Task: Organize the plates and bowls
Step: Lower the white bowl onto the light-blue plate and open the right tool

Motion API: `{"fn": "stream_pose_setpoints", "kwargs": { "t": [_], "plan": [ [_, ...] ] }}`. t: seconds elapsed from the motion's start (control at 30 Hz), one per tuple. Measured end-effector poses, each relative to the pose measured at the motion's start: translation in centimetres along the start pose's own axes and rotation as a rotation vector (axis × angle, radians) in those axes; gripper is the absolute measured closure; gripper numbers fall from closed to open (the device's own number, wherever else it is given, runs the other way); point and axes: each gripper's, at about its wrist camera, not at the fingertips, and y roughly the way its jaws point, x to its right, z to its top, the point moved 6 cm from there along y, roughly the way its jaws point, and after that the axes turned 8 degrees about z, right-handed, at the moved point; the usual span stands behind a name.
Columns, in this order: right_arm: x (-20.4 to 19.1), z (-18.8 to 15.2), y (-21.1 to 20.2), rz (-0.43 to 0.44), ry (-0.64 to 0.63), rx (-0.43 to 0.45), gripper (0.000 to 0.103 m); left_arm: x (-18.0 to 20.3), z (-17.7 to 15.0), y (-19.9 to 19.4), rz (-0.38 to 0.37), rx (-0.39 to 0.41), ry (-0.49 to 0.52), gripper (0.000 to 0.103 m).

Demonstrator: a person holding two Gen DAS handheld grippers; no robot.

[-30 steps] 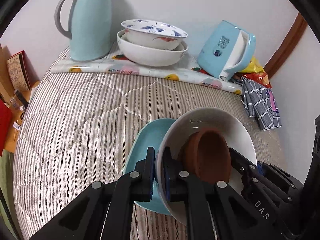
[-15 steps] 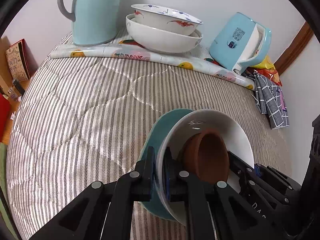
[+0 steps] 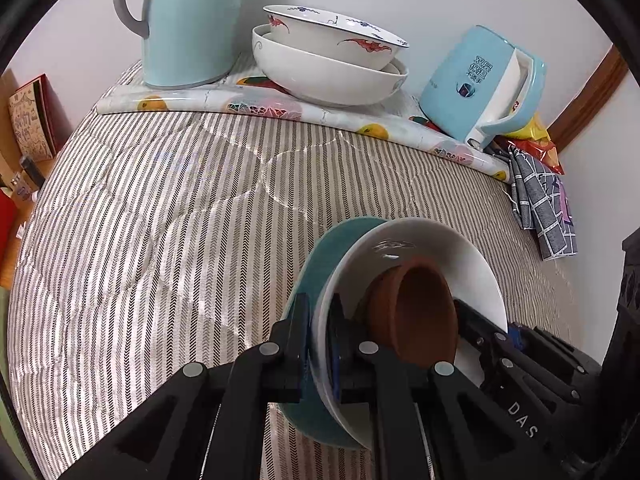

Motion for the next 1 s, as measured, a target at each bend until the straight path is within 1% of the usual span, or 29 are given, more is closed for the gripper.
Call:
{"fn": "stream_pose_setpoints", "kwargs": {
  "t": [0.07,0.17,0.37,0.43,0.47,0.57,0.63,0.7,0.77,0.83,0.9,0.93,1.0],
  "plan": [
    [0.1,0.1,-0.2,-0.002,-0.003,0.002,0.089,0.0,0.0,0.0,0.001,0.000,0.001,0.094],
    [0.2,0.3,-0.5,0.001,-0.002,0.008,0.088,0.0,0.0,0.0,0.001,-0.001,-0.003,0.094],
    [0.0,0.2,-0.5,-0.018,-0.033,0.004,0.088,0.1,-0.1,0.0,0.015,-0.007,0.012,0.093],
    [0.2,0.2,-0.5,-0.022,-0.032,0.003,0.085,0.0,-0.1,0.0,0.017,-0.012,0.013,0.092],
    [0.2,0.3,-0.5,-0.029,-0.035,0.005,0.082,0.0,-0.1,0.0,0.015,-0.014,0.013,0.092],
    [0.3,0.2,-0.6,-0.018,-0.038,0.002,0.082,0.1,-0.2,-0.3,0.026,-0.018,0.027,0.091],
    [0.1,0.2,-0.9,-0.020,-0.046,0.004,0.080,0.3,-0.4,-0.4,0.041,-0.025,0.050,0.090],
    [0.0,0.1,-1.2,-0.029,-0.053,0.003,0.073,0.2,-0.5,-0.7,0.044,-0.024,0.050,0.089],
    [-0.1,0.1,-1.6,-0.027,-0.056,0.010,0.069,0.0,-0.6,-1.2,0.044,-0.019,0.048,0.087],
    [-0.1,-0.1,-2.2,-0.026,-0.056,0.020,0.069,-0.2,-0.8,-1.8,0.051,-0.008,0.046,0.084],
    [-0.2,-0.3,-2.9,-0.026,-0.056,0.023,0.067,-0.5,-0.9,-2.6,0.069,0.009,0.048,0.076],
    [-0.3,-0.4,-3.2,-0.026,-0.055,0.027,0.066,-0.6,-1.1,-3.0,0.074,0.015,0.051,0.075],
    [-0.4,-0.6,-4.1,-0.030,-0.053,0.038,0.060,-0.6,-1.4,-4.1,0.083,0.027,0.058,0.074]
  ]
}}
